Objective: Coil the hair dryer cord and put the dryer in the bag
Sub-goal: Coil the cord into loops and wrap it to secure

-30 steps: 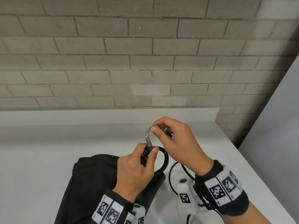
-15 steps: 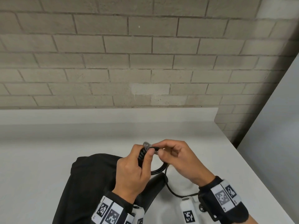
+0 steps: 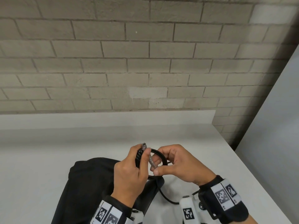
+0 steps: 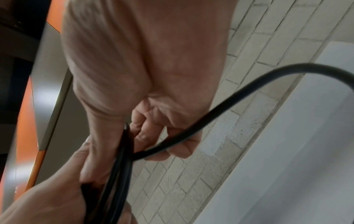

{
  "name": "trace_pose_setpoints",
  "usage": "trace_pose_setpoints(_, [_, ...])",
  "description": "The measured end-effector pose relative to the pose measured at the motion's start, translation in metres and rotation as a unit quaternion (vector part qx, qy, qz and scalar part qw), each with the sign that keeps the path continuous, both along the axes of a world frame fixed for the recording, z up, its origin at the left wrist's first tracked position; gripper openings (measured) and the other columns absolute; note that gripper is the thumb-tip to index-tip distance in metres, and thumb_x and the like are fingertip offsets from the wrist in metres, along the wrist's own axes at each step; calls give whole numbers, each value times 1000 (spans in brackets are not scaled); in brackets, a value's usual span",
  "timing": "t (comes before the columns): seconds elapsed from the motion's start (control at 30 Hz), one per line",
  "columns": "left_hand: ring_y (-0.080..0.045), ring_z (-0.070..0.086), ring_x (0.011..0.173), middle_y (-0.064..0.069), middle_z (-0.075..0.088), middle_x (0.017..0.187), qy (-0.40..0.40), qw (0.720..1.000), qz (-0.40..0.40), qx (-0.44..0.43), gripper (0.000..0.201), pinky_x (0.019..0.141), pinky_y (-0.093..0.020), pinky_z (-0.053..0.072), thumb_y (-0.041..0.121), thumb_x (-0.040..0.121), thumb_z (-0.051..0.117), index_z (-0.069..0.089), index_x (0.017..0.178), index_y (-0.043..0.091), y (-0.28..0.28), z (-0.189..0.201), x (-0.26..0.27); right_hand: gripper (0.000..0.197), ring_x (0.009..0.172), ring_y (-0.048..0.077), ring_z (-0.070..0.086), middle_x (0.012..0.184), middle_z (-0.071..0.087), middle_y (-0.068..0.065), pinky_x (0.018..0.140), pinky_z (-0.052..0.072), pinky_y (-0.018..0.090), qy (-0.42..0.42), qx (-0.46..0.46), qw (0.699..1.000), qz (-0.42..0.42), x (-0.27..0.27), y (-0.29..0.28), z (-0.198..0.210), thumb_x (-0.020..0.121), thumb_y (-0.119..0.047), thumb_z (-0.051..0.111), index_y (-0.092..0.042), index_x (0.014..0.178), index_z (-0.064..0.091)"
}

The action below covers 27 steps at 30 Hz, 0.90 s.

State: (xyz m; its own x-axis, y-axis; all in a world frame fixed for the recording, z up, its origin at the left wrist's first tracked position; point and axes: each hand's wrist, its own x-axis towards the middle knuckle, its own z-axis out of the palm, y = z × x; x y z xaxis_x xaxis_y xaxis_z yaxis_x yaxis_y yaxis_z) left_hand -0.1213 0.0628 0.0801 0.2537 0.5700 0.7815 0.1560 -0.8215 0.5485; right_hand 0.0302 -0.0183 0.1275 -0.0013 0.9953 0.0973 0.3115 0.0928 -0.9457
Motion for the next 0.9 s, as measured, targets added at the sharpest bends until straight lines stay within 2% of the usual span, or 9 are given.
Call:
trace_pose_setpoints(0.1, [-1,44,38,19,45,52,9,1000,2,-2,51,40,-12,37,54,101,37,66,114,14,-2,2,-1,26,86,17,69,84,73,3,88,54,34,5,-12,1000,26,0,0,4,72,0,81,-22,83,69])
trace_pose_setpoints(0.23, [-4,56,47,18,56,59,3,1000,-2,-3,47,42,-17,43,53,100,39,66,102,14,-1,0,0,28,84,17,68,82,71,1,91,54,44,27,-3,1000,5,-5,-1,-2,70,-1,82,-18,88,70])
trace_pose_setpoints(0.33, [-6,57,49,17,57,59,2,1000,15,-15,49,43,-18,43,54,100,39,66,97,14,2,2,0,46,88,15,66,94,71,-6,89,52,41,3,56,988,-144,-18,-2,-21,65,-8,86,-24,101,62])
trace_pose_setpoints(0.43, [-6,56,47,13,60,59,3,999,29,-26,52,43,-22,44,57,99,37,66,96,14,4,2,1,49,87,9,54,98,53,-12,75,45,16,-138,213,914,-318,-34,-10,-44,64,-17,87,-30,97,53])
trace_pose_setpoints(0.5, [-6,55,46,12,60,59,5,999,28,-27,52,42,-25,44,56,99,38,66,96,13,3,1,2,24,82,9,52,92,52,-3,68,47,17,-279,291,860,-313,-45,-14,-55,79,-18,75,-23,96,59])
trace_pose_setpoints(0.57, [-5,55,46,13,59,58,6,999,24,-27,51,42,-23,44,55,100,38,66,96,13,0,0,2,14,77,15,53,89,54,0,56,49,24,-387,265,831,-297,-53,-14,-58,92,-24,57,-16,101,64])
trace_pose_setpoints(0.7, [-4,56,47,13,60,60,15,999,26,-19,50,44,-20,44,54,100,38,66,98,13,-4,-1,3,15,72,16,51,87,52,-3,46,47,25,-411,147,852,-289,-60,-14,-47,94,-27,56,-16,91,66])
trace_pose_setpoints(0.83, [-4,57,47,13,62,60,18,999,34,-4,50,44,-18,44,53,101,38,66,99,11,-4,0,3,16,84,6,52,95,48,-12,72,46,17,-282,43,926,-247,-58,-20,-29,98,-30,51,-22,98,66])
trace_pose_setpoints(0.9, [-4,57,47,12,62,61,18,999,31,1,47,43,-18,44,52,101,39,64,101,12,-4,1,2,15,81,2,50,92,50,-12,73,42,13,-230,-2,947,-223,-55,-24,-11,97,-32,52,-27,93,66])
